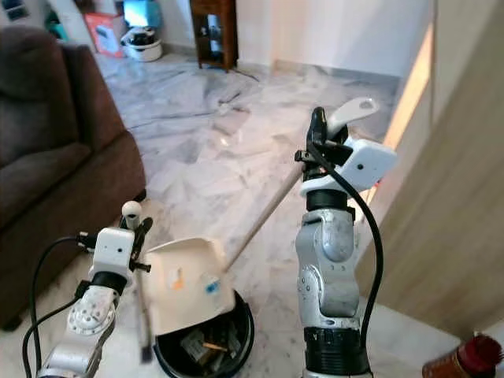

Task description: Sweep floor

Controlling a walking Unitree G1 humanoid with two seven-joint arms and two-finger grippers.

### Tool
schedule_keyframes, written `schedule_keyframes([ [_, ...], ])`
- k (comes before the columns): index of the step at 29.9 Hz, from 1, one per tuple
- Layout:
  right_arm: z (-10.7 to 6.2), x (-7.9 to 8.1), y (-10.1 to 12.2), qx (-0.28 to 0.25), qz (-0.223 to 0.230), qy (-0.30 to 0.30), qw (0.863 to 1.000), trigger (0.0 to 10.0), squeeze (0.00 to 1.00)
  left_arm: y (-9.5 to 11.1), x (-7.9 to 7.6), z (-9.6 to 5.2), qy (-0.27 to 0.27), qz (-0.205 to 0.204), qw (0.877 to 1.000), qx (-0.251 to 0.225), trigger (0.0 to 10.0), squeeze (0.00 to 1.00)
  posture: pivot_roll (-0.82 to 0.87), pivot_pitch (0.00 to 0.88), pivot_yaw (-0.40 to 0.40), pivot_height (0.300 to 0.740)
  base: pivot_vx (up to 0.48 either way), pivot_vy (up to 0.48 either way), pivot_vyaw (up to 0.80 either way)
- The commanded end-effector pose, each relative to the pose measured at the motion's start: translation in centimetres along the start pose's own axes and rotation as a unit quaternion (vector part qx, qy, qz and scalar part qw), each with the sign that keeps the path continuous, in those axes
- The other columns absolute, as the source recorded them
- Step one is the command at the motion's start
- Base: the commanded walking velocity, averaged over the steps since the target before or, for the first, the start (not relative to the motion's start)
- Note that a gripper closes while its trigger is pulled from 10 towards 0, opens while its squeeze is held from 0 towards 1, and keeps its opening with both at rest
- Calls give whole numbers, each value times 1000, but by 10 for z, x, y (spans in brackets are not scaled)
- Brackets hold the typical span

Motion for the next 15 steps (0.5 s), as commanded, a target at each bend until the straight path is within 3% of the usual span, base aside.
schedule_keyframes([
  [1, 2, 25, 16, -37, 26, 44, 998, 10000, 0, 5, 8, 1, 11, 13, 1000, -17, 10000, 0, 121, 7, 48, 740, 0, 0, 0],
  [7, -3, 50, 16, -40, 15, 102, 994, 10000, 0, 6, 8, 1, 11, 12, 1000, -19, 10000, 0, 120, 10, 51, 740, 0, 0, 0],
  [15, -8, 69, 17, -47, -15, 149, 988, 10000, 0, 6, 8, 0, 10, 12, 1000, -20, 10000, 0, 121, 13, 51, 740, 0, 0, 0],
])
Point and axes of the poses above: a point about 5 cm out from each wrist's last joint towards the gripper, its own z axis pointing out of the wrist towards the gripper, its own y axis along the axis of the wrist's last joint, x = y × z, the point moved 4 cm from there along z, pointing out of the wrist towards the gripper, and after that the axes turned 15 degrees about z, right-handed, at the moved point
